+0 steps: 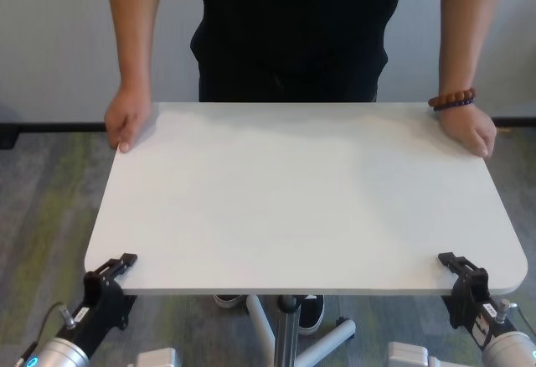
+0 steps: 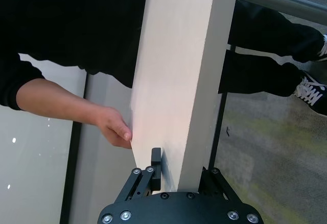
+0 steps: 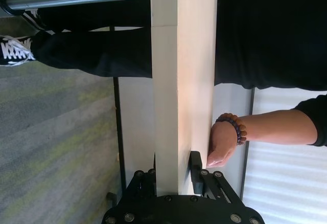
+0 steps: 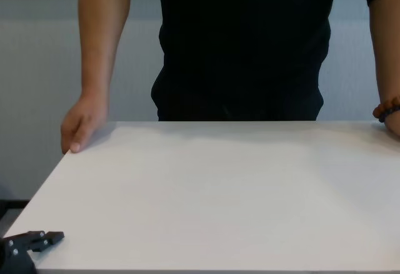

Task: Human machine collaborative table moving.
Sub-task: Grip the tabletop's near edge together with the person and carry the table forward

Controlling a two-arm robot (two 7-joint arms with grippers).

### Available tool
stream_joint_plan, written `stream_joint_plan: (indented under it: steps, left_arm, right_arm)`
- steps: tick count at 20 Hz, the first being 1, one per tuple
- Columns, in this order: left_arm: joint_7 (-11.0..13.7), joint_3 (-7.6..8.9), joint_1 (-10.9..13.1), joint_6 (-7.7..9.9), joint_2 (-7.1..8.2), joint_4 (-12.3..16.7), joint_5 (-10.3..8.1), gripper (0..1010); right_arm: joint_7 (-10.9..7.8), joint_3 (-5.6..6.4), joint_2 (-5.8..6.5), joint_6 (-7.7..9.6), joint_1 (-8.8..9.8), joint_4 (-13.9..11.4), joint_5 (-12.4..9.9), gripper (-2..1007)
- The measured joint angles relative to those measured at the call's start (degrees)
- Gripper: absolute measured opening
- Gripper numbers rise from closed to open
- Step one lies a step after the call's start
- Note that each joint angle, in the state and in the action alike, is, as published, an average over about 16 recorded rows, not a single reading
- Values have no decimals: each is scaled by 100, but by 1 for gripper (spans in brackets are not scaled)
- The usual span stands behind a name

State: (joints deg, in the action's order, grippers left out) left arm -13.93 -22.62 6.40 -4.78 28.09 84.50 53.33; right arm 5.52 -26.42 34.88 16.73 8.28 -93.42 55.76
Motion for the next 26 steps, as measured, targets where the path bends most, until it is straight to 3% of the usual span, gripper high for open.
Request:
stream_joint_plan:
  steps: [26]
  left_arm:
    - [-20,0,-27,7,-19,-35,5,306]
  right_arm:
    - [31,10,-3,-51,0,17,-11,285]
